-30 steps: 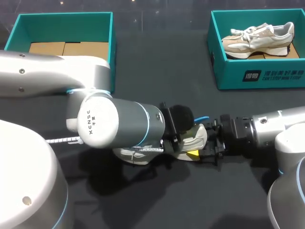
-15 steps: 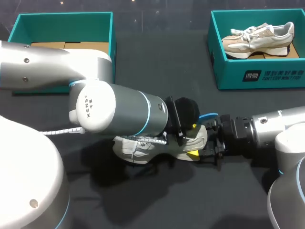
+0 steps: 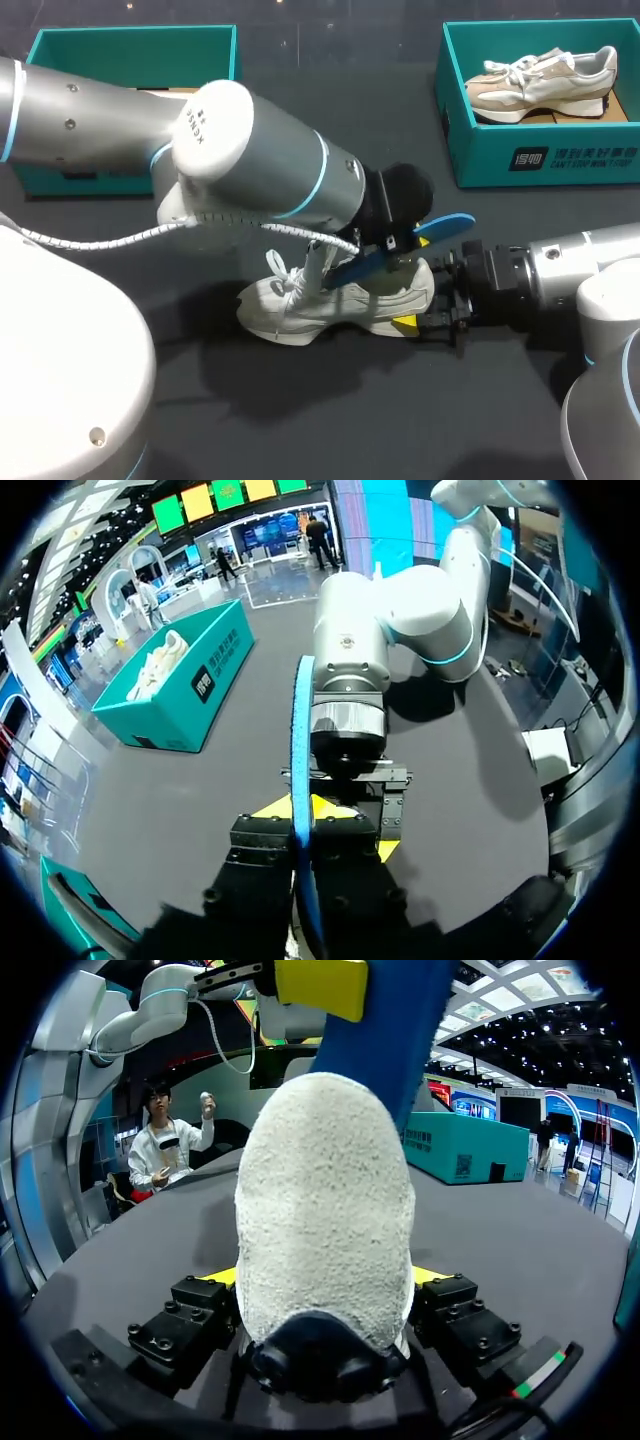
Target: Take the shoe out of the shoebox, open the shoe tongue, remove and reinsert the insole, then place the shoe into the shoebox
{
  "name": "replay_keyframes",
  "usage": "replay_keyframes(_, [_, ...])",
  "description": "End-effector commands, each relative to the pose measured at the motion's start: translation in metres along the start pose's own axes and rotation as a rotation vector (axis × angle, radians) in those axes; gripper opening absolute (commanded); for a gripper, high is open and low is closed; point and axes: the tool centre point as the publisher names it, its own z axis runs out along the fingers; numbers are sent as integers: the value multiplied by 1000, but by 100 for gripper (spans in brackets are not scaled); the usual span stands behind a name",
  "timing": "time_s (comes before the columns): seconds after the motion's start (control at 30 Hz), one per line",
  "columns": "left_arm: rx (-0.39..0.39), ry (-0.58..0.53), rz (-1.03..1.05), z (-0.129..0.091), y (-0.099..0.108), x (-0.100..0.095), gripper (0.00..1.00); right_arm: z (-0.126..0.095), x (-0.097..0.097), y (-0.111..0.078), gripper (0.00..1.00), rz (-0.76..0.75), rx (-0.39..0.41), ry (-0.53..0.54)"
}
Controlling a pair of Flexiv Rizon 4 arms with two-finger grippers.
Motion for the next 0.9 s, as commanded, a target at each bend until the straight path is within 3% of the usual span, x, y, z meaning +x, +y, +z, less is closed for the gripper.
replay_keyframes(0.03, [-13,158,-9,-3,-12,-7,0,1,1,2,0,1,5,0])
replay_keyframes(0.4, [16,283,-11,-28,-43,-7,0,1,1,2,0,1,5,0])
replay_keyframes(0.63, [61,387,24,-60,-65,-10,0,1,1,2,0,1,5,0])
replay_keyframes(0.9, [61,387,24,-60,-65,-10,0,1,1,2,0,1,5,0])
